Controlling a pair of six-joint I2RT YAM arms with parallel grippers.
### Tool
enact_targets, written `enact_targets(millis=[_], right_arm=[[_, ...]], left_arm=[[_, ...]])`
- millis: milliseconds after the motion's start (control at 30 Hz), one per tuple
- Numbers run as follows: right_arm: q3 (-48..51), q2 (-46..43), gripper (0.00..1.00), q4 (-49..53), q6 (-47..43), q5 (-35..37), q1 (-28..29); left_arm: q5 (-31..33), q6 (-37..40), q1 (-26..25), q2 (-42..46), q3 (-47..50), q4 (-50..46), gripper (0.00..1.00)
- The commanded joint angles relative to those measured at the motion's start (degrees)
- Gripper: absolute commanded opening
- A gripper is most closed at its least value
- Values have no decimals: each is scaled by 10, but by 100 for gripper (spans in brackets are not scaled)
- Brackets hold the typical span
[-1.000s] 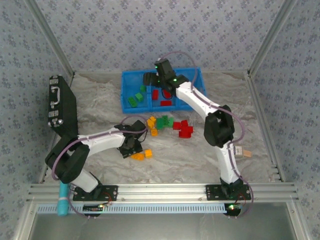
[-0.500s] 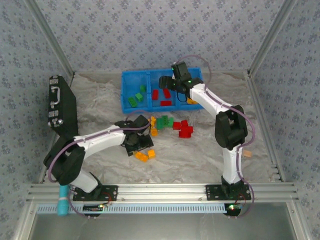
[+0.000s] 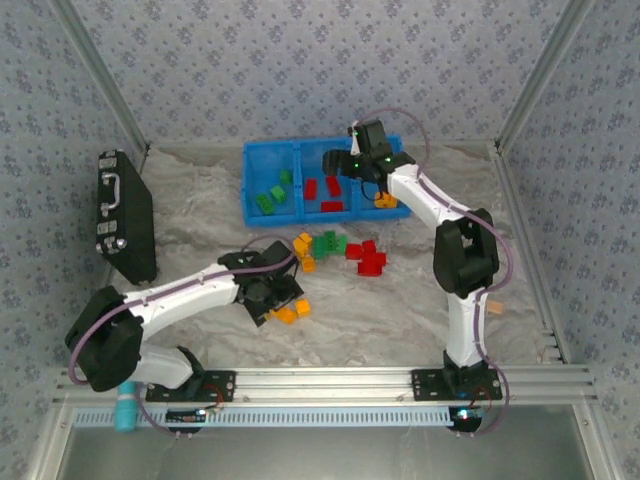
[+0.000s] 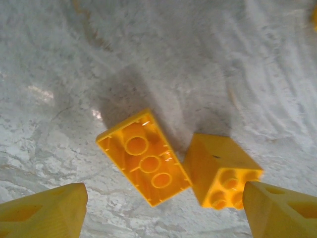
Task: Sort the legos into containers by color
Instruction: Move the lego to the center of the table.
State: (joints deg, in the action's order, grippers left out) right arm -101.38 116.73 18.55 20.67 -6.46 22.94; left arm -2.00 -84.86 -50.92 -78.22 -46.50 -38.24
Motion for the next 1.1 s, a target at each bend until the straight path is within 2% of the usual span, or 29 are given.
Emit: enact_targets(millis=[0, 300, 467, 867, 1067], right_arm=[[-6, -19, 89, 8, -23, -39, -13], [36, -33, 88, -10, -18, -107, -66], [35, -33, 88, -11, -24, -117, -83], [17, -8, 88, -1, -38, -115, -83], [8, -4, 88, 10, -48, -108, -79]], left_arm=[[33, -106, -31, -22, 11, 16, 81], [89, -194, -59, -37, 55, 58, 75], [92, -205, -52, -33, 61, 46, 74], [149, -207, -51, 34, 48, 10, 77], [145, -217, -51, 15, 70, 48, 77]])
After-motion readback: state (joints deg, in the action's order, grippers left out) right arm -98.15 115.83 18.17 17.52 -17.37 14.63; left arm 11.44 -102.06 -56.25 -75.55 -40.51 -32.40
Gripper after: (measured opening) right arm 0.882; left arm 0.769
